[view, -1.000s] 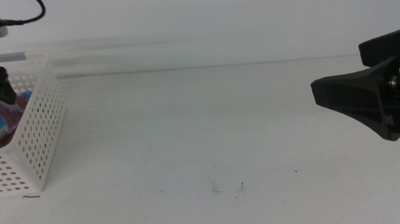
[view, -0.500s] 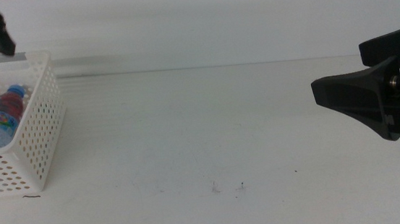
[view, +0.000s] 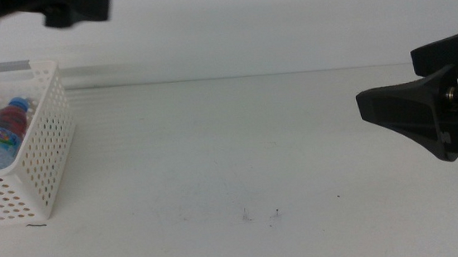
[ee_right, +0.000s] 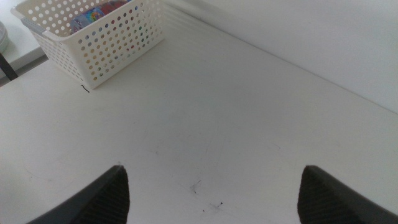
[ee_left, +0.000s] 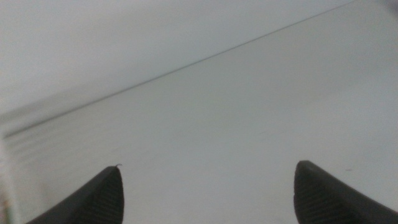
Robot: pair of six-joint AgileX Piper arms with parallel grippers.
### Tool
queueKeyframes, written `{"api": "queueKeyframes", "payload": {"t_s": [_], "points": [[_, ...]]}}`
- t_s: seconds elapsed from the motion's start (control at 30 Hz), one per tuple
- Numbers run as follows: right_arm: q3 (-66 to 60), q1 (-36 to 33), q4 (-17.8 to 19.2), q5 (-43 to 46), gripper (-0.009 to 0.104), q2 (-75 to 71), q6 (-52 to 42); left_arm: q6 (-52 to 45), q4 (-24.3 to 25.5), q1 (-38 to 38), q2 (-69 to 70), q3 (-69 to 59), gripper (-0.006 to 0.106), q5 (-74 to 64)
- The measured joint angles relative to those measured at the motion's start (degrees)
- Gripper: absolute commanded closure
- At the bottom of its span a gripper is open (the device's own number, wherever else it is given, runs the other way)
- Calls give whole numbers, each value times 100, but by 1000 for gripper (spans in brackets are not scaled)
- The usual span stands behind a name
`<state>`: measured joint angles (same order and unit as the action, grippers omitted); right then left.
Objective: Use arms to grab the bottles and put them into the dustbin to the left of the table.
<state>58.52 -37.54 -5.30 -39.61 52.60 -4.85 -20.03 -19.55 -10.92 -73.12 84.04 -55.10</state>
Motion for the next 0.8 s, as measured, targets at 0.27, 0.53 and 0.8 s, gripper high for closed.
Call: {"api": "queueKeyframes", "payload": {"t_s": [0.27,0.53,0.8], "points": [[0,0,0,0,4,0,0,48,-139,-747,1511,-1669,7,1552],[0,0,0,0,4,0,0,48,-141,-756,2391,-2366,7,2536],[0,0,0,0,4,0,0,48,-141,-782,2534,-2407,7,2681]]}}
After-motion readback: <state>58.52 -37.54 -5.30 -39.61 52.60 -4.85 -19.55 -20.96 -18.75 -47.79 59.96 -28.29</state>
